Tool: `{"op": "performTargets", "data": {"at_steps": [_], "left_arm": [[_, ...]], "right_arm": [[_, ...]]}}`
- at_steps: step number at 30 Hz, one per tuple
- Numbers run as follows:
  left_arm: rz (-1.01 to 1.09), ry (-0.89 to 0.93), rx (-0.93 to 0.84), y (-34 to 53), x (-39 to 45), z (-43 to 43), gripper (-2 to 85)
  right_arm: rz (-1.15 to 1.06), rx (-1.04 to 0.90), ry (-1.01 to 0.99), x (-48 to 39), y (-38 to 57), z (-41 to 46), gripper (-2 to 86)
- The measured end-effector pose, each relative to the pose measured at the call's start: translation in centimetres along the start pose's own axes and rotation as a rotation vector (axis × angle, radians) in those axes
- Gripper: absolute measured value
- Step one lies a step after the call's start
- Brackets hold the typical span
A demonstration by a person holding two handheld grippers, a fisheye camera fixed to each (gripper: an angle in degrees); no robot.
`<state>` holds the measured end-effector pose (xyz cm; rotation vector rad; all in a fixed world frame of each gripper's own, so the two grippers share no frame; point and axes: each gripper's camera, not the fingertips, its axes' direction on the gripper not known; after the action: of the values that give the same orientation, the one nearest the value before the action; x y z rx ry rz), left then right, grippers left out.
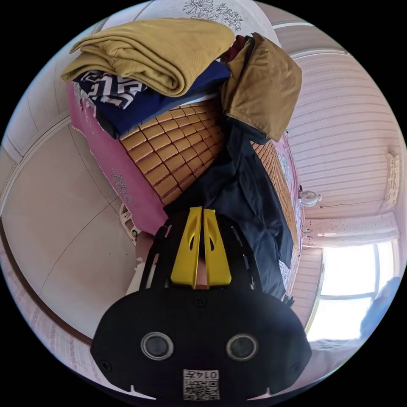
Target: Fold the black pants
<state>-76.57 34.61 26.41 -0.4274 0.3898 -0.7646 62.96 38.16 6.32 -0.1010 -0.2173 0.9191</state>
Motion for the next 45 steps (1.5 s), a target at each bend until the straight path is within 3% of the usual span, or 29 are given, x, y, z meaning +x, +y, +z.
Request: {"op": "performTargets", "data": {"at_steps": [8,12,27,38,40,45], "left_arm": [[0.038,-0.027,0.083,2.1,1.0,-3.4,-0.9],[-0.056,-0.069,0.045,3.3,-0.9,-3.3,-0.9],[0.021,0.057,0.112,4.6,4.5,-5.2,-0.9],[0.235,0.133,0.286,-4.5,18.3,-2.9,-1.0],[0.165,0.126,0.368,-6.7,20.0,-1.8,-1.0],[0.015,0.131,0.387,-8.9,23.2,2.6,-1.0]], "right_arm": [[0.034,-0.007,0.0,-0.4,1.3,0.6,0.3],[0.004,-0.014,0.078,-1.8,1.6,1.3,0.2],[-0.131,0.043,0.114,-8.1,0.0,0.6,0.2],[-0.566,0.168,0.034,-29.5,-16.5,5.2,1.1],[-0.535,0.195,0.057,-33.3,-19.9,7.1,1.8],[-0.286,0.063,-0.168,-36.7,-25.2,14.1,9.9]]}}
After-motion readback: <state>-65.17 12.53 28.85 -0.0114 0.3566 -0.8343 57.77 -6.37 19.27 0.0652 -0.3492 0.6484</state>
